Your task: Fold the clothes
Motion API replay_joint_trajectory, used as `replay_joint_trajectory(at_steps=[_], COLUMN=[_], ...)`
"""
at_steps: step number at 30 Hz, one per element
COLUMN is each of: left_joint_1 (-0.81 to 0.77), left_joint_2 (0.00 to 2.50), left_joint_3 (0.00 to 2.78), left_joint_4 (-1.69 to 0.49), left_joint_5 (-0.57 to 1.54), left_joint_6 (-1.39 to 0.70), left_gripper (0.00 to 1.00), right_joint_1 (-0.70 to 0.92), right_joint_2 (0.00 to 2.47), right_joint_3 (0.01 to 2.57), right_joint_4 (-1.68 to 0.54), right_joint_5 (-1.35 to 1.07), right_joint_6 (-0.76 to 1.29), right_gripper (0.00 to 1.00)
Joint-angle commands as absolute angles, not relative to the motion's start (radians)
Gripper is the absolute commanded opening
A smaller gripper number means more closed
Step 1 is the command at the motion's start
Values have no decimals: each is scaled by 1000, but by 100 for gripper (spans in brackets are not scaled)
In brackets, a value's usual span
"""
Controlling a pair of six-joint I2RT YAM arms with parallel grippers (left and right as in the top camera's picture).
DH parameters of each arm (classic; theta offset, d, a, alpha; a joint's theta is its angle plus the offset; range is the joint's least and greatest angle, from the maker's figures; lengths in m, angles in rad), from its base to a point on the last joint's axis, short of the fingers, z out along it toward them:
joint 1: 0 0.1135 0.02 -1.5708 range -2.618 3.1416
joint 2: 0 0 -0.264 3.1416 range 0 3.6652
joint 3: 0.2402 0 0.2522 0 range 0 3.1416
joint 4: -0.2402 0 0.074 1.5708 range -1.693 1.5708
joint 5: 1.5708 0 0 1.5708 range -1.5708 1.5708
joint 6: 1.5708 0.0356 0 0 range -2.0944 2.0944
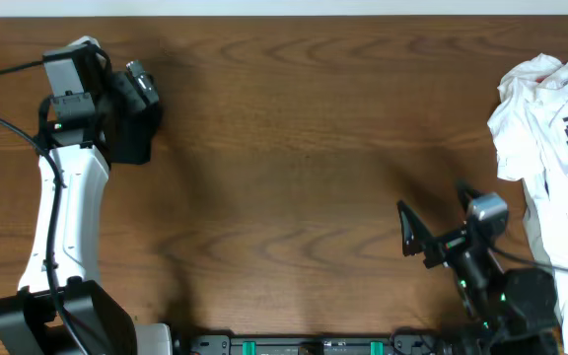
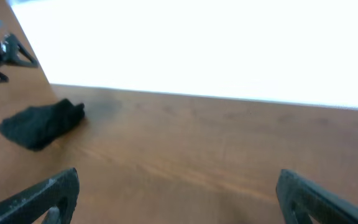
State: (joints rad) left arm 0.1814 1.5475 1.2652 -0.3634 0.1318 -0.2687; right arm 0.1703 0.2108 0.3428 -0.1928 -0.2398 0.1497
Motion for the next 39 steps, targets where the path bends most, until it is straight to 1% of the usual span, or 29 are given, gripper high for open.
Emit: replay_joint_trajectory(at_steps=[1,10,14,17,24,31,39], left_joint_1=[184,184,184,184,184,184,184], left_joint_2=[1551,1551,1551,1551,1551,1551,1551], left_joint_3=[1262,1262,1262,1262,1262,1262,1262], left_joint_4=[-366,-366,-366,-366,-366,-366,-366], left_joint_5=[135,135,135,135,135,135,135], left_joint_6=[-268,-268,-268,-268,-268,-268,-268], left_gripper=[98,98,98,98,98,98,98], right_joint_1=[162,133,123,123,123,123,123], right_joint_2=[139,4,6,6,5,5,5], right_joint_3=[273,125,56,11,5,5,6], right_joint_4=[-142,46,146,174,109,-65,-63], right_joint_5=[-239,-231,-230,-207,-172,-137,-135], right_joint_6=[160,160,160,164,163,159,160], right_gripper=[99,99,99,99,99,99,99])
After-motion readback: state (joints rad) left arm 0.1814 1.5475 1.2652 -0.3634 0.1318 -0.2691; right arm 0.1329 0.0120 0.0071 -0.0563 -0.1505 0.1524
